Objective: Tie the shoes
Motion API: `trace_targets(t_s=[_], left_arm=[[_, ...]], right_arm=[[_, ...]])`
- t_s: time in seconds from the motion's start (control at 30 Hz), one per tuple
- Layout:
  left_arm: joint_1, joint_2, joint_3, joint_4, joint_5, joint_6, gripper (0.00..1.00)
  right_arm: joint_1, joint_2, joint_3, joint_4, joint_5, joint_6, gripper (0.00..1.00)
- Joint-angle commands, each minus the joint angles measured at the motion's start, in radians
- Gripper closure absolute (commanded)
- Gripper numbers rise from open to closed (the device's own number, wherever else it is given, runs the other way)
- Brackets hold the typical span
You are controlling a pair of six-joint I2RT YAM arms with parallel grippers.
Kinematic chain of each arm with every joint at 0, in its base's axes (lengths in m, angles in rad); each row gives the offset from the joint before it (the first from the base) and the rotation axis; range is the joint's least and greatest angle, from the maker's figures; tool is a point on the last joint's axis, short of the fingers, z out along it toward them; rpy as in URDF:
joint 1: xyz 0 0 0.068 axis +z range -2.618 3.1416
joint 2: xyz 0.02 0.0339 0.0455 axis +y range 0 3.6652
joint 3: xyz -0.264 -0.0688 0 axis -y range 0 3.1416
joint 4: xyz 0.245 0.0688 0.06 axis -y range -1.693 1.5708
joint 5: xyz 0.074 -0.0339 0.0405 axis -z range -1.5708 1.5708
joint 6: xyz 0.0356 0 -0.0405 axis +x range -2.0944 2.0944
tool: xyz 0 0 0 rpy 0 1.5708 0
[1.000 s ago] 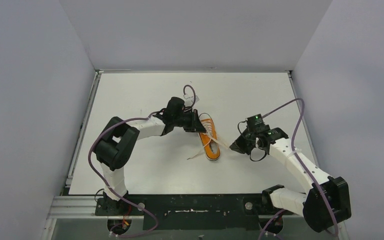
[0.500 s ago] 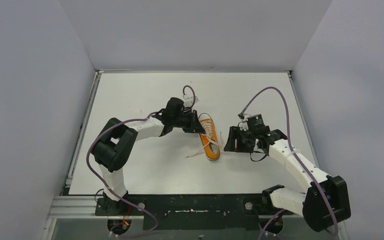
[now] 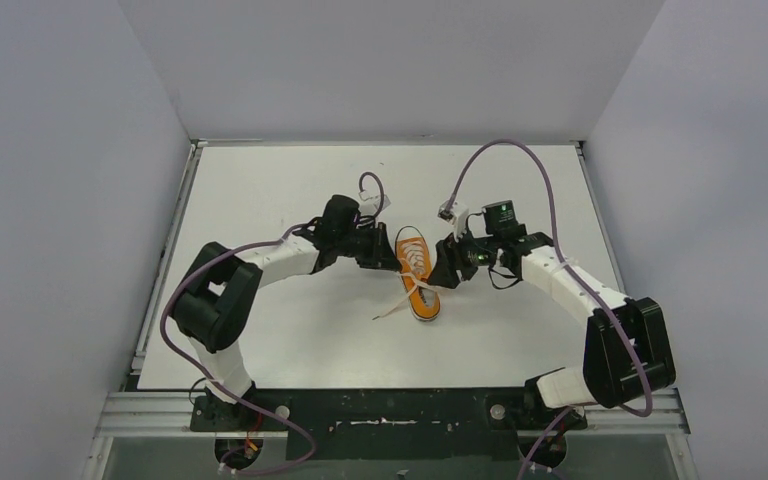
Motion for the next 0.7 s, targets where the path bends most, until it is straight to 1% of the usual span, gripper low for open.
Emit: trace_targets(t_s=[0.0, 0.1, 0.2, 0.3, 0.4, 0.5, 0.67], left_arm=[[0.002, -0.049, -0.018, 0.06, 0.055, -0.025, 1.0], [0.002, -0.051, -0.028, 0.082, 0.068, -0.044, 1.0], [0.002, -0.061, -0.036, 0.088, 0.075, -0.049, 1.0], [0.004, -0.069, -0.036, 0.079, 0.081, -0.042, 1.0], [0.007, -0.075, -0.035, 0.07, 0.088, -0.04, 1.0], [0.012, -0.088, -0.04, 0.064, 0.092, -0.042, 1.0], [0.012, -0.112, -0.049, 0.049, 0.101, -0.039, 1.0]], right_arm=[[0.004, -0.011, -0.016, 0.118, -0.07, -0.047, 0.44], [0.026, 0.011, -0.021, 0.144, -0.055, -0.048, 0.44], [0.051, 0.048, -0.014, 0.129, -0.026, -0.075, 0.43], [0.064, 0.065, -0.018, 0.145, -0.016, -0.084, 0.45], [0.079, 0.088, -0.014, 0.125, 0.0, -0.108, 0.47], [0.081, 0.084, -0.033, 0.142, 0.026, -0.105, 0.5], [0.081, 0.047, -0.056, 0.156, 0.066, -0.073, 0.63]])
